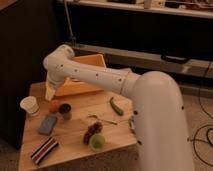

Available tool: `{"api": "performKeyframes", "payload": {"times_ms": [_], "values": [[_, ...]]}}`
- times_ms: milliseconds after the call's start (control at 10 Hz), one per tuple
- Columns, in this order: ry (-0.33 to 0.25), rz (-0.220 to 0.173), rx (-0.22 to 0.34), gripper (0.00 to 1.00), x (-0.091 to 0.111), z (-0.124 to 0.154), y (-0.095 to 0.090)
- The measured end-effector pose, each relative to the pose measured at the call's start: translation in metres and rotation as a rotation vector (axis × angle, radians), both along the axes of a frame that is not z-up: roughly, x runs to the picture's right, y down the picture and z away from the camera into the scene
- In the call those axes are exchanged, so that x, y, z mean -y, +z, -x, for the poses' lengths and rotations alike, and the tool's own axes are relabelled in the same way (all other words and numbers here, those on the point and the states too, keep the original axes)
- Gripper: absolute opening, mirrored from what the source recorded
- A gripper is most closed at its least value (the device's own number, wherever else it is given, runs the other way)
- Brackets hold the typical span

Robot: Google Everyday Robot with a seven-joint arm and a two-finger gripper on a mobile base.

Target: Place apple in metal cup

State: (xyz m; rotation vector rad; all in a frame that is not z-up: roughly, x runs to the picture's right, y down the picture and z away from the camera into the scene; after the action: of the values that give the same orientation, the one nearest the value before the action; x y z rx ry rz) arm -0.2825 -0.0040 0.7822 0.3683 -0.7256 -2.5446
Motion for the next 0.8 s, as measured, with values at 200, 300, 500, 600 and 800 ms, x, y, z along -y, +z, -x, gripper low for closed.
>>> {"api": "performKeyframes", "payload": {"times_ms": [200,300,500,600,800], "values": [[-0.01,-0.001,0.032,0.8,-0.008,0.028,0.011],[-0.002,-0.006,0.068,0.8,-0.014,0.04,0.022],[-0.003,-0.006,0.082,0.8,-0.027,0.048,0.039],[-0.013,0.002,0.056,0.8,-0.036,0.048,0.052],[-0.017,0.01,0.02,0.8,-0.042,0.037,0.059]]}}
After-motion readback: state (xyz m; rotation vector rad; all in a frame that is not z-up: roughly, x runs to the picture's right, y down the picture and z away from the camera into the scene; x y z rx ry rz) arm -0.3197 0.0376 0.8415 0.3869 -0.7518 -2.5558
